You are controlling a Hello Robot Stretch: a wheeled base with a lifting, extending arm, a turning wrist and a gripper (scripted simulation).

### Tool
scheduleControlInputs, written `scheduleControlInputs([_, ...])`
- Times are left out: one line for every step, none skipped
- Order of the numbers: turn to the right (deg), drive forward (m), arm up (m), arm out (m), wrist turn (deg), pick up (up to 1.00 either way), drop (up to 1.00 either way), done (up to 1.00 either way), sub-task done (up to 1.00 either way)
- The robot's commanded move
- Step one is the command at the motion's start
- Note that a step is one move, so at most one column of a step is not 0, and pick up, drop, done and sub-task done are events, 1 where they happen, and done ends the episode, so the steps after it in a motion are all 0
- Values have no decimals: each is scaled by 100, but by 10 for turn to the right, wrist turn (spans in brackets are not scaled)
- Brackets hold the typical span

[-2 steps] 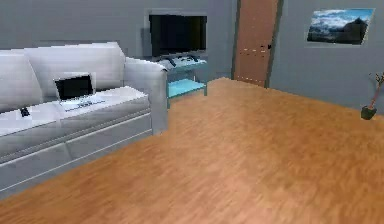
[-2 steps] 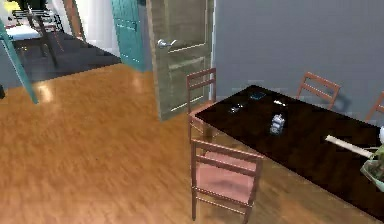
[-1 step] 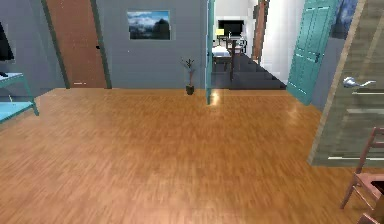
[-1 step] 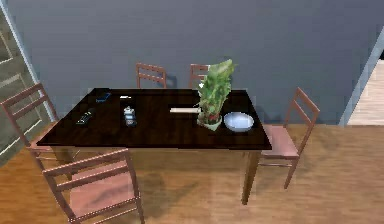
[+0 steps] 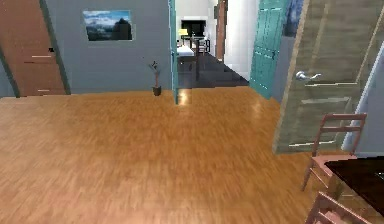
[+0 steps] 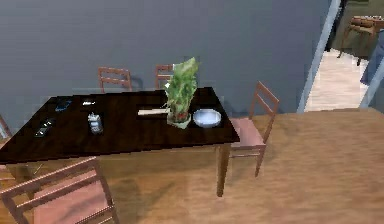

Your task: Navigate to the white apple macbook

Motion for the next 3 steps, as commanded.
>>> scheduleControlInputs([0,70,0,0,0,0,0,0,0])
scheduleControlInputs([60,0,0,0,0,0,0,0,0])
scheduleControlInputs([0,100,0,0,0,0,0,0,0])
